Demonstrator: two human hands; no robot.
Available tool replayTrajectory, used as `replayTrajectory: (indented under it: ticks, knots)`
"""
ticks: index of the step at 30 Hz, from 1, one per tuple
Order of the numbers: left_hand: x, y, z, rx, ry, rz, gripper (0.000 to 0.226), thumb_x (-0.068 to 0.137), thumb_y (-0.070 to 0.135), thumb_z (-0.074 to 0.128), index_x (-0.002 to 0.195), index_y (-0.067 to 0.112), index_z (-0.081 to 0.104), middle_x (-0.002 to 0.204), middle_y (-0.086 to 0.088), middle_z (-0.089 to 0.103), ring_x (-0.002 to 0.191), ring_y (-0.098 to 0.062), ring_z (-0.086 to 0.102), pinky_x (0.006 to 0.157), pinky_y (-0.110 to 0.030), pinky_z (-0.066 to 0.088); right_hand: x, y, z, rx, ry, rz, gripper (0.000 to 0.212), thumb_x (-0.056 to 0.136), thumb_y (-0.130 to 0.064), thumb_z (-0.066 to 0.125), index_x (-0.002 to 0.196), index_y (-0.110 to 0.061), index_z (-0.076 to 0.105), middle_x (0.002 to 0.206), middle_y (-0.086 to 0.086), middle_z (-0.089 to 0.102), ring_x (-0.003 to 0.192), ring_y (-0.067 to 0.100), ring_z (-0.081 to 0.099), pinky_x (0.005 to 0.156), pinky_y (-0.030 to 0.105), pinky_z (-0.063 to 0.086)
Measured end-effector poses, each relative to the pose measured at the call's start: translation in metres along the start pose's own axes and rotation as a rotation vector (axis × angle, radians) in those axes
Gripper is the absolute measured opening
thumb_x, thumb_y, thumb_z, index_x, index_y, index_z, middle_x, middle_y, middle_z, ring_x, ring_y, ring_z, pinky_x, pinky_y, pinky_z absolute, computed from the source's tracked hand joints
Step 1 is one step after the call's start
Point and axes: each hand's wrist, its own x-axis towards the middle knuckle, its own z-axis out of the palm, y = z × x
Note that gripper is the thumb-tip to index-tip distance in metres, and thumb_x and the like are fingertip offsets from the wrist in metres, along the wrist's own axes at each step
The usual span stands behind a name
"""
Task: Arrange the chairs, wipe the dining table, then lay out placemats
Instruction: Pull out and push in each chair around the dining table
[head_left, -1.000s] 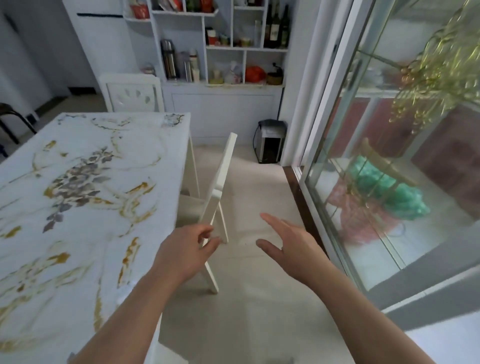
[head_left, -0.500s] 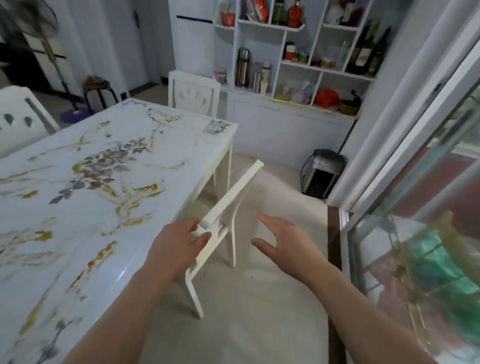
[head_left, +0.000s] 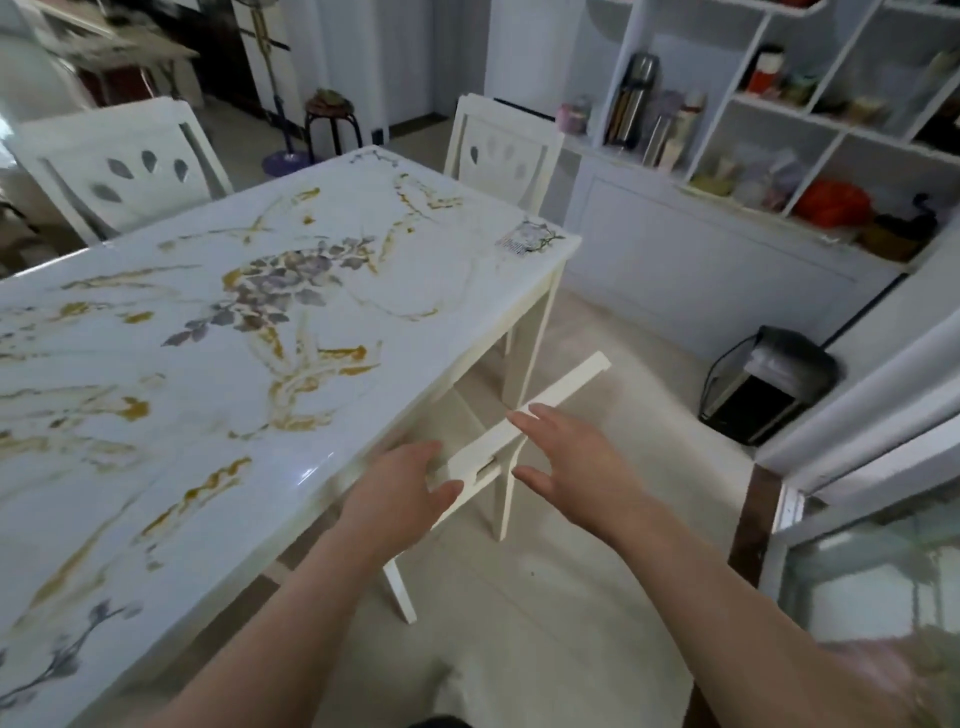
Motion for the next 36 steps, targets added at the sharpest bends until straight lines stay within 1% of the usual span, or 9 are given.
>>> replayTrajectory:
  ticks: [5,7,10,13,16,19,25,32,36]
  knots:
    - [0.025,0.003,0.011,-0.072,-0.107,-0.014,0.024,0.082,0.04,0.059,0.099,0.024,0.053,0.084,0.007,0.059,0.084,-0.019,0.058,0.075,-0.035,0.05,0.04,0.026,0.014,-0.108,0.001,-0.166,0.067,0.06,-0.027,0.088,0.121,-0.016,0.063,0.125,0.018,0.059,0.115,0.037,0.057,0.1,0.05,0.04]
    - [0.032,0.004,0.014,-0.089,-0.111,-0.018,0.028,0.082,0.041,0.059,0.105,0.026,0.054,0.086,0.006,0.06,0.084,-0.018,0.058,0.068,-0.03,0.046,0.055,0.034,0.019,-0.157,-0.013,-0.21,0.069,0.056,-0.028,0.09,0.119,-0.018,0.064,0.123,0.016,0.061,0.116,0.035,0.057,0.1,0.054,0.038]
    - [0.038,0.008,0.018,-0.11,-0.115,0.003,0.04,0.083,0.039,0.059,0.121,0.027,0.054,0.094,0.005,0.063,0.085,-0.015,0.059,0.063,-0.023,0.036,0.068,0.038,0.021,-0.197,-0.061,-0.275,0.064,0.073,-0.03,0.079,0.131,-0.022,0.055,0.135,0.012,0.052,0.133,0.031,0.042,0.112,0.052,0.023]
    - [0.042,0.014,0.021,-0.083,-0.107,0.007,0.038,0.083,0.037,0.058,0.12,0.03,0.055,0.096,0.008,0.066,0.087,-0.014,0.061,0.069,-0.027,0.047,0.079,0.046,0.026,-0.254,-0.134,-0.353,0.061,0.078,-0.032,0.074,0.134,-0.025,0.051,0.135,0.007,0.052,0.134,0.028,0.039,0.114,0.048,0.018]
    - [0.045,0.02,0.025,-0.01,-0.09,-0.002,0.037,0.085,0.04,0.056,0.121,0.031,0.054,0.102,0.006,0.067,0.094,-0.018,0.062,0.077,-0.031,0.05,0.088,0.056,0.03,-0.246,-0.172,-0.426,0.06,0.076,-0.033,0.075,0.131,-0.025,0.053,0.126,0.005,0.058,0.122,0.027,0.05,0.108,0.047,0.029]
    - [0.049,0.023,0.029,0.072,-0.061,-0.014,0.04,0.087,0.047,0.053,0.125,0.036,0.049,0.104,0.007,0.067,0.095,-0.018,0.062,0.076,-0.03,0.049,0.103,0.068,0.03,-0.266,-0.152,-0.522,0.062,0.066,-0.036,0.082,0.124,-0.024,0.06,0.107,0.004,0.068,0.091,0.026,0.066,0.084,0.042,0.05]
    - [0.049,0.03,0.037,0.185,-0.016,-0.106,0.054,0.089,0.052,0.05,0.139,0.047,0.031,0.117,0.006,0.064,0.102,-0.02,0.061,0.082,-0.033,0.048,0.131,0.094,0.021,-0.224,-0.235,-0.673,0.067,0.093,-0.046,0.052,0.147,-0.047,0.013,0.127,-0.007,0.054,0.097,0.023,0.062,0.072,0.034,0.045]
    - [0.042,0.038,0.043,0.243,0.089,-0.128,0.068,0.089,0.061,0.044,0.137,0.062,-0.004,0.117,0.008,0.063,0.101,-0.017,0.061,0.08,-0.033,0.049,0.148,0.107,0.019,-0.235,-0.283,-0.89,0.075,0.095,-0.046,0.048,0.144,-0.052,-0.007,0.093,0.001,0.064,0.076,0.023,0.061,0.063,0.032,0.044]
    - [0.039,0.042,0.045,0.276,0.131,-0.164,0.073,0.089,0.06,0.046,0.138,0.06,-0.009,0.116,0.008,0.063,0.096,-0.018,0.06,0.075,-0.03,0.044,0.146,0.104,0.009,-0.264,-0.237,-0.974,0.079,0.095,-0.041,0.052,0.146,-0.048,-0.008,0.075,0.003,0.056,0.062,0.023,0.053,0.046,0.027,0.024]
